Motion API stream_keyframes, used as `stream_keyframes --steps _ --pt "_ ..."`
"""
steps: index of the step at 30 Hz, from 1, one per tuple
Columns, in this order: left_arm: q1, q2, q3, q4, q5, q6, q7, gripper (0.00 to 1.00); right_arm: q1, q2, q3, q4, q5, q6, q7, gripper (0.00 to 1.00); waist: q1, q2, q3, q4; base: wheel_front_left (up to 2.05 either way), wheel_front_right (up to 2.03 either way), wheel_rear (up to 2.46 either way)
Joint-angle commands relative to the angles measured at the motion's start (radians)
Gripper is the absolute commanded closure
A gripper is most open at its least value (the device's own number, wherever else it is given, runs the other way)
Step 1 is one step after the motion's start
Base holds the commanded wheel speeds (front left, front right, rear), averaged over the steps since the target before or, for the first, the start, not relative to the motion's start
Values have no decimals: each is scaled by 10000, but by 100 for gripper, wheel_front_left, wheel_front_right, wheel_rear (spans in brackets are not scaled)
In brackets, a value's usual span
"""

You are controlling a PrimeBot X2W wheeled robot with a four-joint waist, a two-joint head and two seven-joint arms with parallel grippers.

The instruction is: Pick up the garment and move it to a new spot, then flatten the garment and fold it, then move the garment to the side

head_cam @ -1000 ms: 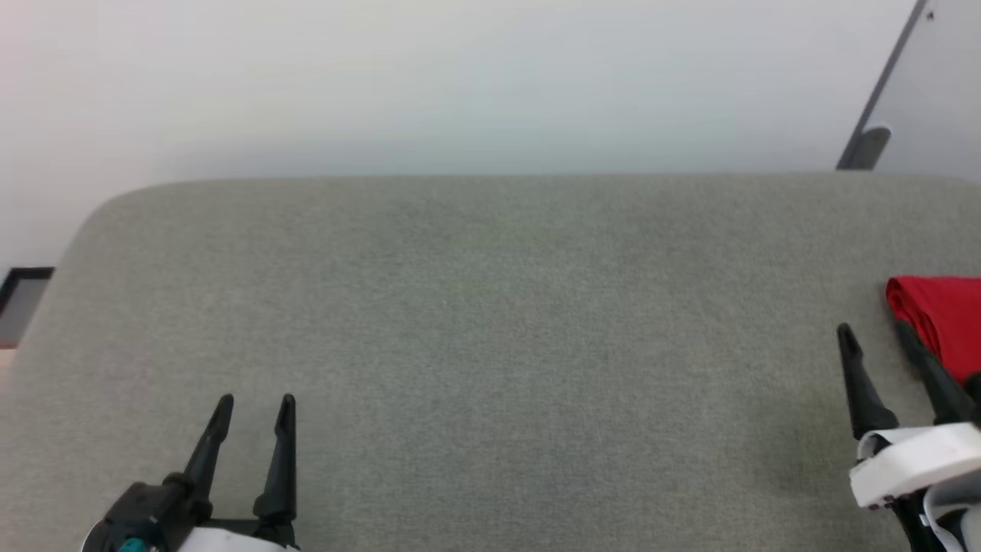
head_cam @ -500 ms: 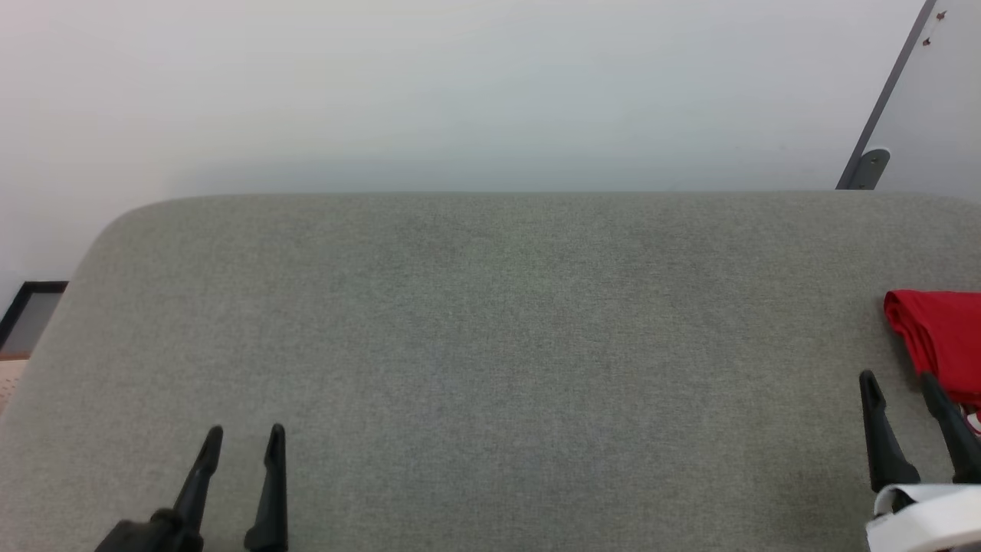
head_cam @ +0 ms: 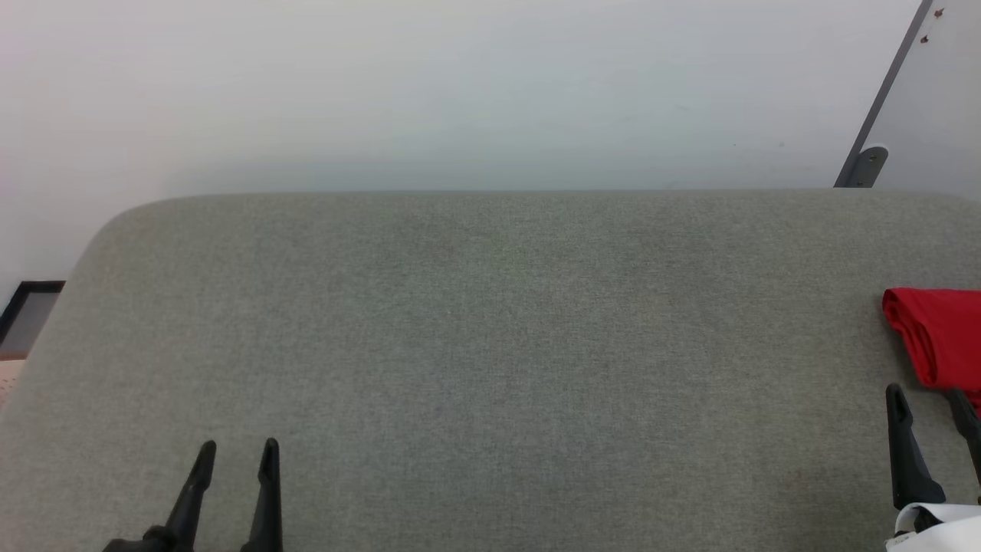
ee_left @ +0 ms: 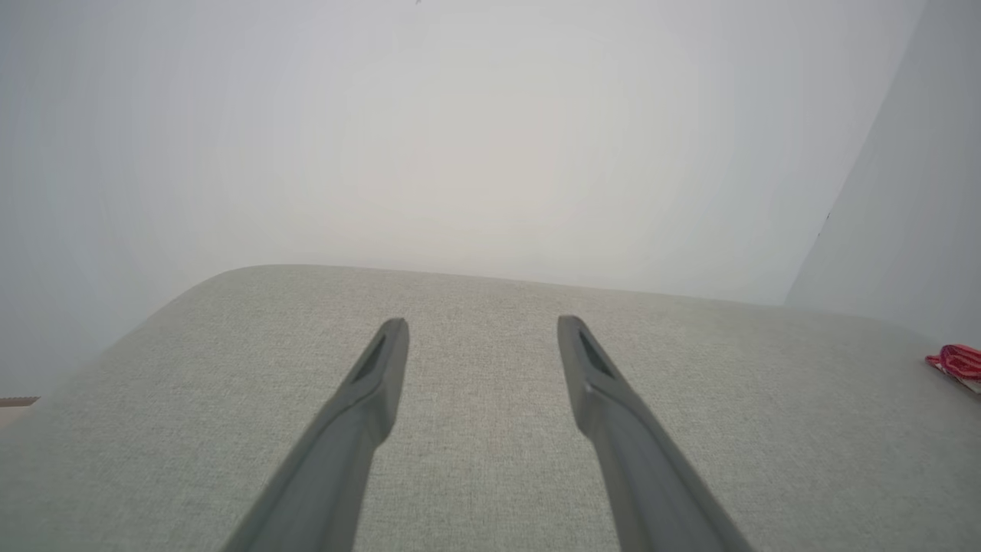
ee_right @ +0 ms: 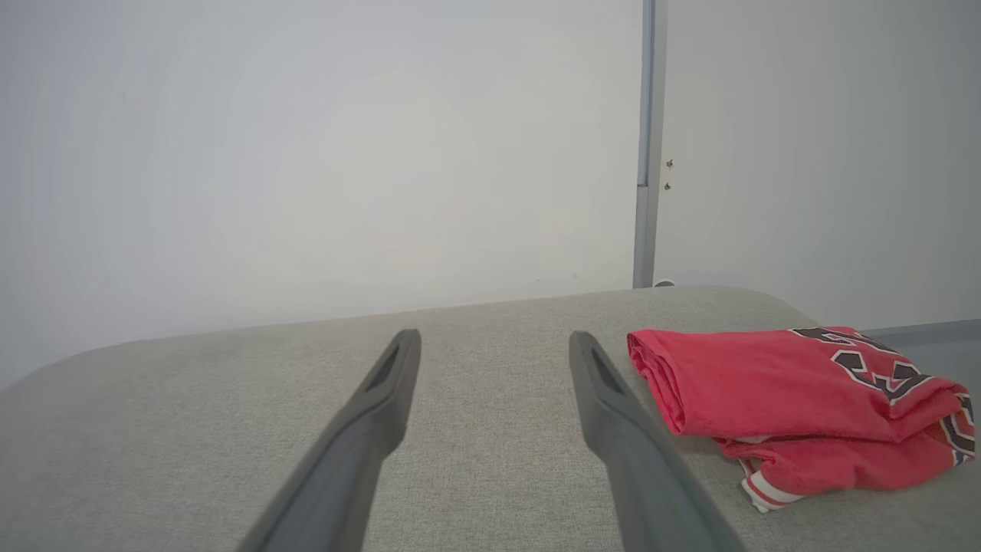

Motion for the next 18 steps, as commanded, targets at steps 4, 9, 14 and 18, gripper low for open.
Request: stream_keyframes --steps 4,9,14,18 --pt "-103 95 -49 54 -32 24 7 0 34 116 -4 -102 -77 -17 46 0 0 0 16 23 0 0 0" --pt "-170 145 -64 -55 -6 24 7 0 42 167 49 -57 -51 -19 26 0 0 0 40 60 0 0 0" --pt "-154 113 -31 -28 -57 24 7 0 49 171 82 -46 15 -17 3 0 0 0 49 74 0 0 0" --pt "-85 81 11 -12 -52 24 7 0 48 145 125 -61 59 -17 -18 0 0 0 54 66 0 0 0"
